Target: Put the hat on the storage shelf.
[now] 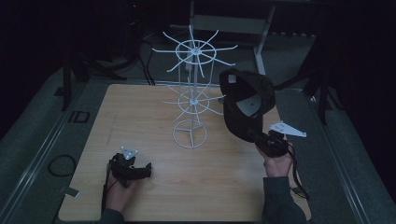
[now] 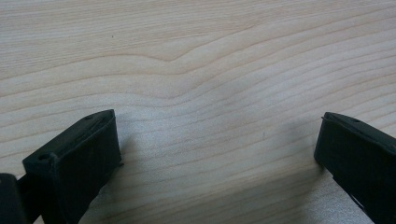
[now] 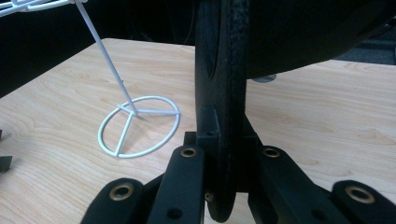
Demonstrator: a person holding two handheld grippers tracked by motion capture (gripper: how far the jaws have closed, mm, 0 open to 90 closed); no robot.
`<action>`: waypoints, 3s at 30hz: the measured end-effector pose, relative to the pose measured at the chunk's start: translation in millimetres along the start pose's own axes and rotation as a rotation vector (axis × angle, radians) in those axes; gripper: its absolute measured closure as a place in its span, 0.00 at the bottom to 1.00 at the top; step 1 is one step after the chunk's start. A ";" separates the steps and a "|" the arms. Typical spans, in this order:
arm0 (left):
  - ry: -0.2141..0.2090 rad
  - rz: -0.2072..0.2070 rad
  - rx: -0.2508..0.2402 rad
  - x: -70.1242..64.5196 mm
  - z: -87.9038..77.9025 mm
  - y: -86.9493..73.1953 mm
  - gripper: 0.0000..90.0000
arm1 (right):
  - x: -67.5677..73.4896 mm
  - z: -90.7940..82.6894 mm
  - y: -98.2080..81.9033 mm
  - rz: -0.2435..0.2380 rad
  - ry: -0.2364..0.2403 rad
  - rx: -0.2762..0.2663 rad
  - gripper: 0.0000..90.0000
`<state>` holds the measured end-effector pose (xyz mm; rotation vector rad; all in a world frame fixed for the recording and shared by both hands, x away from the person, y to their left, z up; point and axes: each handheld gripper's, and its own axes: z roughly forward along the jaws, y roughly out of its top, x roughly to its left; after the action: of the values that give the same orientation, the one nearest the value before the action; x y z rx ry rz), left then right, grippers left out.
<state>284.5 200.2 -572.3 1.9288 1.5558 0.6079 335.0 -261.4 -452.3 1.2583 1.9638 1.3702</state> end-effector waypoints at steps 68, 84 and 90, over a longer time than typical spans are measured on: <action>-0.001 0.002 0.002 0.1 -0.1 0.1 0.00 | 9.0 -14.5 33.9 -0.061 -0.052 -0.083 0.96; -0.002 -0.001 0.002 -0.1 0.0 0.2 0.00 | 9.7 -15.5 39.7 -0.065 -0.056 -0.093 0.96; -0.002 -0.001 0.002 -0.1 0.0 0.2 0.00 | 9.4 -16.1 40.4 -0.064 -0.058 -0.097 0.96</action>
<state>284.6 200.0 -572.2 1.9294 1.5569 0.6041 335.5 -257.5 -408.0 1.1680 1.8597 1.3644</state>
